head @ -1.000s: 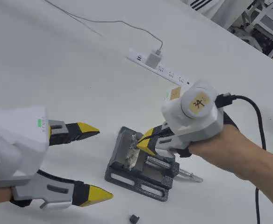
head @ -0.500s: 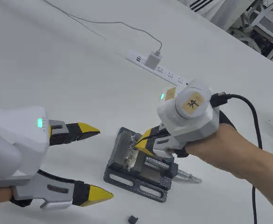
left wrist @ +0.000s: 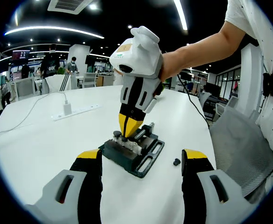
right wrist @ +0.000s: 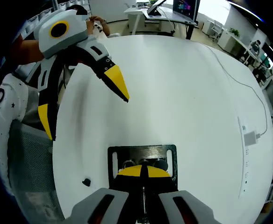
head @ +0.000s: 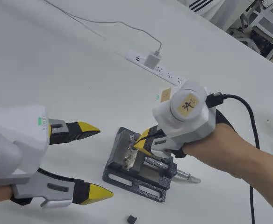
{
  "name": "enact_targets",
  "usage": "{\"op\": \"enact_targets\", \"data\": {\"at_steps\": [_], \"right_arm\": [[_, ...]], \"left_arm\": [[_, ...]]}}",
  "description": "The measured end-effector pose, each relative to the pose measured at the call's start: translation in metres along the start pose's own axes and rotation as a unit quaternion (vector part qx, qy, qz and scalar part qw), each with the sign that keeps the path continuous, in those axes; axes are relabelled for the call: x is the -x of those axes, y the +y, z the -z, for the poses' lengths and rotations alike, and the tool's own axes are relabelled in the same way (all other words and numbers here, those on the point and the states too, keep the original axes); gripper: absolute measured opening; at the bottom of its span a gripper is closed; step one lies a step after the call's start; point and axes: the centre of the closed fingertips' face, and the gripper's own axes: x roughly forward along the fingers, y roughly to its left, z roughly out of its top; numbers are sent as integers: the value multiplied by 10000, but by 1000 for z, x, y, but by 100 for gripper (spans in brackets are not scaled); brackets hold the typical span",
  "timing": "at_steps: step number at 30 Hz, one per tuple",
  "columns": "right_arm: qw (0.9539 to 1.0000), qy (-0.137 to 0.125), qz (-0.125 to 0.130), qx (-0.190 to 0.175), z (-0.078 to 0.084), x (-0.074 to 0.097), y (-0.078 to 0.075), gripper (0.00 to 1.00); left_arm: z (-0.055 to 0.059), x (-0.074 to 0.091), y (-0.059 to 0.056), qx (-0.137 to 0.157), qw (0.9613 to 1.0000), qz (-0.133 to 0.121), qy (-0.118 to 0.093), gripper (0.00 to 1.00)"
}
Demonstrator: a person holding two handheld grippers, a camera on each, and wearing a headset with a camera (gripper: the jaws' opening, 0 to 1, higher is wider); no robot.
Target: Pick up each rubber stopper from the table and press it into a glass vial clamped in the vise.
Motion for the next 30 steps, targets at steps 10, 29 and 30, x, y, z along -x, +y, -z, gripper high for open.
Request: {"op": "enact_targets", "data": {"at_steps": [10, 29, 30], "right_arm": [[9998, 128, 16, 167, 0, -1, -1, 0], [9999, -134, 14, -60, 1, 1, -4, 0], [9998, -174, 22, -91, 2, 1, -4, 0]], "left_arm": [[-2, -3, 0, -5, 10000, 13, -21, 67], [1, 2, 2, -34, 10000, -9, 86, 67], [0, 2, 2, -39, 9999, -7, 94, 67]]}}
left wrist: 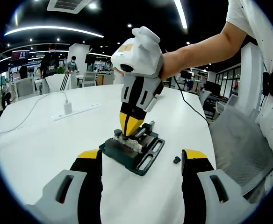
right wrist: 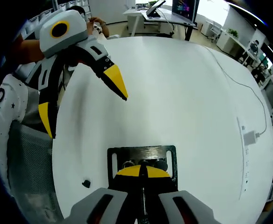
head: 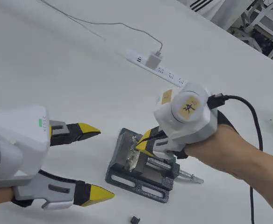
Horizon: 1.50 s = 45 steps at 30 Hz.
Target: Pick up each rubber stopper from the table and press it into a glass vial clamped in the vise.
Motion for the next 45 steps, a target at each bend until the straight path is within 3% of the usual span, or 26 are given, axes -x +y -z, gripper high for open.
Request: {"op": "enact_targets", "data": {"at_steps": [4, 19, 30, 38, 45], "right_arm": [[9996, -183, 2, -231, 0, 1, 0, 0], [9982, -462, 18, -376, -1, 3, 4, 1], [9960, -701, 216, -510, 1, 15, 4, 7], [9887, -1177, 328, -873, 2, 31, 6, 11], [9758, -1743, 456, -1240, 3, 49, 8, 19]], "left_arm": [[-2, 1, 0, -42, 10000, 1, 35, 67], [-6, 4, -7, -156, 9997, 11, 186, 67], [-7, 6, -13, -251, 9993, 45, 287, 67], [-8, 8, -18, -345, 9986, 61, 392, 67], [-4, 11, -23, -444, 9974, 72, 562, 67]]}}
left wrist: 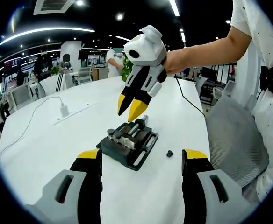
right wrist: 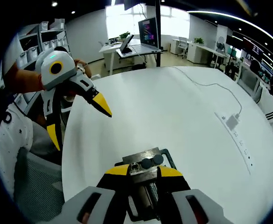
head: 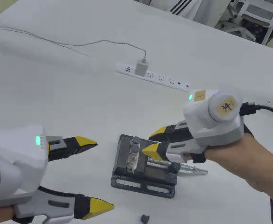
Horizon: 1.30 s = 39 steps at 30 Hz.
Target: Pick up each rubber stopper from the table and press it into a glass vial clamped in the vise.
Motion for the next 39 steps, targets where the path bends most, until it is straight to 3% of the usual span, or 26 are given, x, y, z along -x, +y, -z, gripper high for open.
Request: {"op": "enact_targets", "data": {"at_steps": [4, 9, 14, 23, 35, 39], "right_arm": [[9994, -318, 39, -147, -1, 12, 3, 26], [9981, -564, 119, -216, 3, 27, 8, 31], [9962, -806, 204, -253, 9, 41, 15, 43], [9901, -1294, 330, -435, 25, 66, 27, 54], [9830, -1663, 417, -662, 67, 89, 46, 70], [9796, -1825, 435, -722, 79, 94, 50, 77]], "left_arm": [[1, 2, -2, -51, 10000, -4, 80, 67], [1, 3, -7, -140, 9997, 28, 180, 67], [0, 2, -13, -241, 9993, 91, 257, 67], [-2, 1, -25, -413, 9980, 224, 428, 65], [1, -11, -37, -734, 9933, 528, 726, 62], [5, -18, -42, -946, 9891, 686, 898, 58]]}}
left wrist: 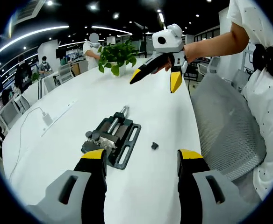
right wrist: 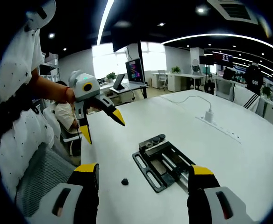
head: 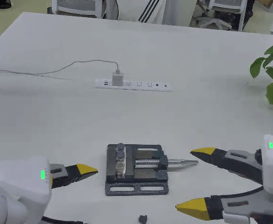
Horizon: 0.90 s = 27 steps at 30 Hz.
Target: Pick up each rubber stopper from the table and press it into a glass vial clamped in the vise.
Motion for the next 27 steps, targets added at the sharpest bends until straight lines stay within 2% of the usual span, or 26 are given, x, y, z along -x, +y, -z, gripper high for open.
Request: {"op": "enact_targets", "data": {"at_steps": [4, 11, 15, 17, 18, 20, 24, 27], "right_arm": [[10000, -8, 37, -31, 12, 8, 0, 79], [9999, -16, 62, -134, 31, 16, 3, 81], [9998, -18, 75, -192, 40, 21, 4, 83], [9997, -16, 83, -208, 44, 23, 5, 84], [9997, -6, 88, -210, 46, 24, 6, 85], [9996, 35, 100, -261, 51, 25, 6, 84], [9994, 45, 157, -320, 54, 28, 6, 83], [9992, 30, 187, -360, 55, 29, 5, 83]], "left_arm": [[2, -9, -3, -164, 9996, 154, 154, 56], [6, -31, -6, -439, 9973, 453, 388, 44], [12, -47, -13, -757, 9930, 706, 571, 40], [12, -55, -17, -951, 9905, 830, 550, 36], [13, -58, -18, -969, 9900, 858, 566, 33], [19, -66, -21, -1101, 9866, 982, 694, 28], [29, -80, -28, -1325, 9805, 1193, 831, 23], [32, -89, -33, -1416, 9775, 1311, 853, 20]]}}
